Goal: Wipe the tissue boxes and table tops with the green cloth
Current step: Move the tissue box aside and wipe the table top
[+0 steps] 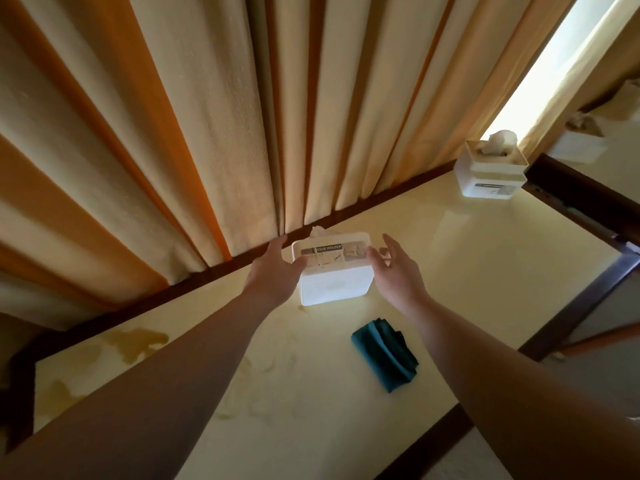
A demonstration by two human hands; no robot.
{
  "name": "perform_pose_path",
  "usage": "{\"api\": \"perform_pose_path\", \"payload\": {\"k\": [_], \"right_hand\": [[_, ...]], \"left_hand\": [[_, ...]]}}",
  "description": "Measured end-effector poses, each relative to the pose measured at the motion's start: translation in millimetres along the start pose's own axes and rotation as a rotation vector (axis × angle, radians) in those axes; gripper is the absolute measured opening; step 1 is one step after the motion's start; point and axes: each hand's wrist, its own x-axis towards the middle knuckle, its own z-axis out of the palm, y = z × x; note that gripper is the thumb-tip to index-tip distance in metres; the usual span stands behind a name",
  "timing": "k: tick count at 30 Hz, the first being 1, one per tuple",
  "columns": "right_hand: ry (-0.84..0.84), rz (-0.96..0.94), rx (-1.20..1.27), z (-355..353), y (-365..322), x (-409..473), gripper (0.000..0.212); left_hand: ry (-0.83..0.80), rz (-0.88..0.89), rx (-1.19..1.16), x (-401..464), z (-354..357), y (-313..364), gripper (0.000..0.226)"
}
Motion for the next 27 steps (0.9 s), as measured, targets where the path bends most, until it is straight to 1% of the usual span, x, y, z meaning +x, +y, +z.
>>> {"api": "perform_pose_path", "payload": {"k": [2,3,6,8,10,12,14,18,20,22,25,27], "right_hand": [[0.096,-0.015,-0.069,3.7,25.0,-22.7,0.056],[0.111,-0.033,-0.119,8.4,40.3,-37.4,0.05],[0.088,-0.168,-0.256,29.1,85.3,-78.0,0.041],[-0.012,-0.278,-0.4,42.8,110.6,-94.1,0.048],[-0.105,-0.304,-0.57,53.4,130.9,-103.3,0.061],[-0.083,-0.327,-0.636,60.1,142.5,-106.8,0.065],[-0.022,-0.331,-0.646,64.0,144.4,-107.3,0.059],[0.105,-0.325,-0.57,72.2,141.9,-104.7,0.042],[0.148,-0.281,-0.488,73.6,136.2,-103.1,0.045],[0.163,-0.167,-0.328,73.0,126.0,-99.9,0.047],[0.193,0.023,-0.017,64.6,100.7,-92.5,0.041],[0.231,0.119,0.158,53.2,75.8,-85.3,0.033]], "left_hand": [[0.004,-0.01,-0.014,-6.1,1.0,-4.5,0.061],[0.007,-0.002,-0.016,-11.3,1.0,-6.6,0.056],[0.01,0.044,-0.026,-27.6,1.7,-14.9,0.046],[0.003,0.089,-0.027,-36.7,0.9,-19.5,0.046],[-0.004,0.129,-0.03,-44.1,-0.6,-24.2,0.046],[-0.015,0.144,-0.035,-51.1,-2.4,-30.6,0.045],[-0.031,0.15,-0.044,-57.7,-3.2,-37.8,0.042],[-0.057,0.158,-0.077,-67.9,-4.7,-49.5,0.039],[-0.058,0.164,-0.079,-69.6,-7.2,-52.3,0.039],[-0.048,0.179,-0.068,-68.8,-11.7,-51.5,0.039],[-0.005,0.217,-0.059,-62.5,-17.9,-42.1,0.041],[0.032,0.249,-0.044,-56.0,-19.8,-29.7,0.046]]}}
